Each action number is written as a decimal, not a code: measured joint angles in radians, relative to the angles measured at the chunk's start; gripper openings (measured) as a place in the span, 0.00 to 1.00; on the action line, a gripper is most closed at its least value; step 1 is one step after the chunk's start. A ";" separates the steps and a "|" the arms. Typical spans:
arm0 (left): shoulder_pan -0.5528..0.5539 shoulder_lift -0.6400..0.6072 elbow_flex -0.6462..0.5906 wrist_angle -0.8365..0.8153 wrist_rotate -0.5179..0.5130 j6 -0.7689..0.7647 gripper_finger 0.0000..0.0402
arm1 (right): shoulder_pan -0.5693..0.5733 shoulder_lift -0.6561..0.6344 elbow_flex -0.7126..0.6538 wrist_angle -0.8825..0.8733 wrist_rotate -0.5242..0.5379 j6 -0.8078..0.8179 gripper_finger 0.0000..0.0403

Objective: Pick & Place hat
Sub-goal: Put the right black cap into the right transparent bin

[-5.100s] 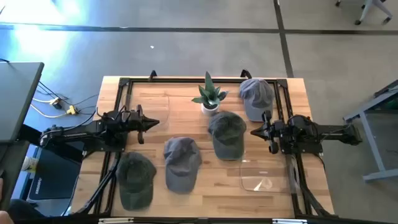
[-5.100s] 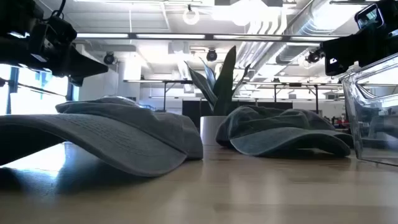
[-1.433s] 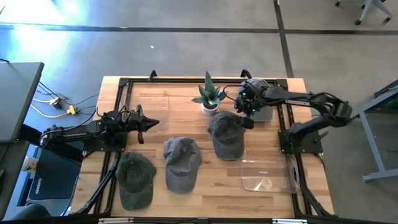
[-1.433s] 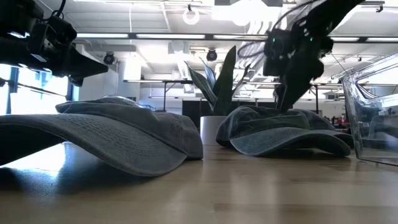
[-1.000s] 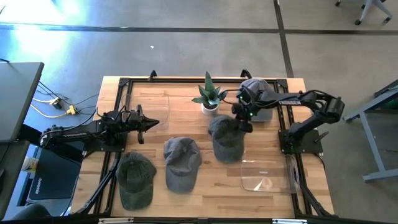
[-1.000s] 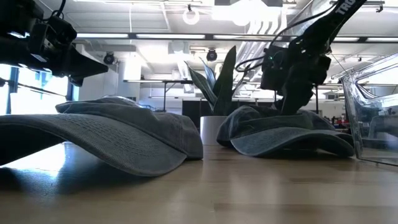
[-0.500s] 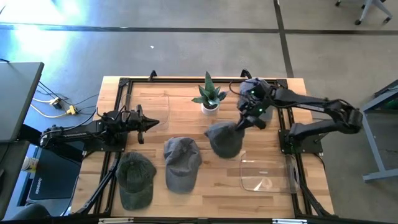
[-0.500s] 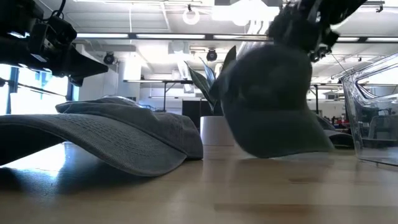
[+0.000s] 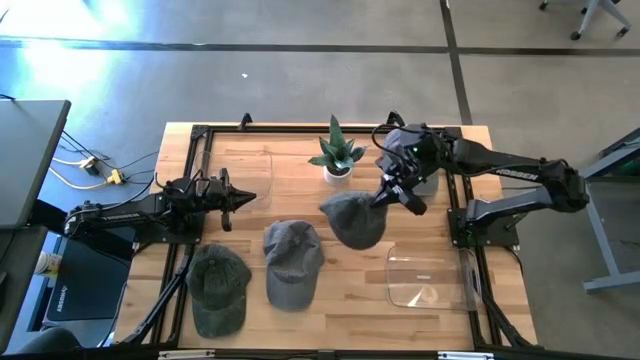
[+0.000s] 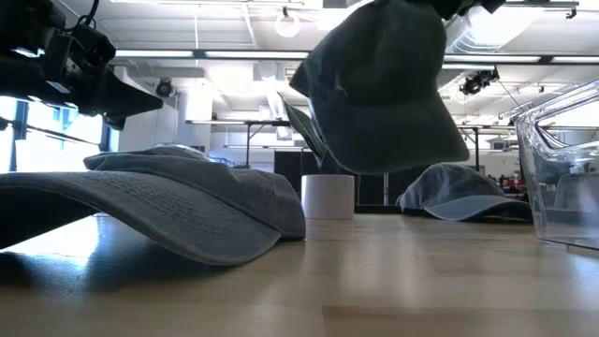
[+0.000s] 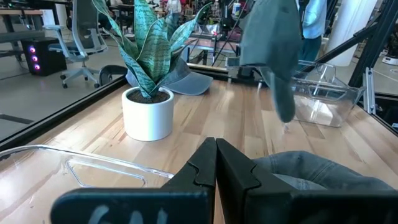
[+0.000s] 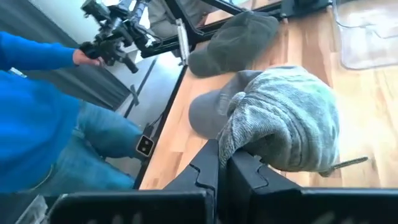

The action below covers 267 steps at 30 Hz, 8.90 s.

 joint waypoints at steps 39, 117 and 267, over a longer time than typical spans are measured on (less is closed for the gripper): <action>-0.021 0.439 0.456 0.058 0.092 -0.301 0.00 | 0.236 0.002 0.000 0.037 0.514 0.280 0.01; -0.294 1.528 1.625 -0.501 0.290 0.261 0.00 | 0.519 -0.339 -0.228 -0.095 0.609 0.227 0.75; -0.157 1.709 1.624 0.631 0.858 -0.601 0.63 | 0.334 -0.259 -0.200 0.994 -0.004 0.543 0.01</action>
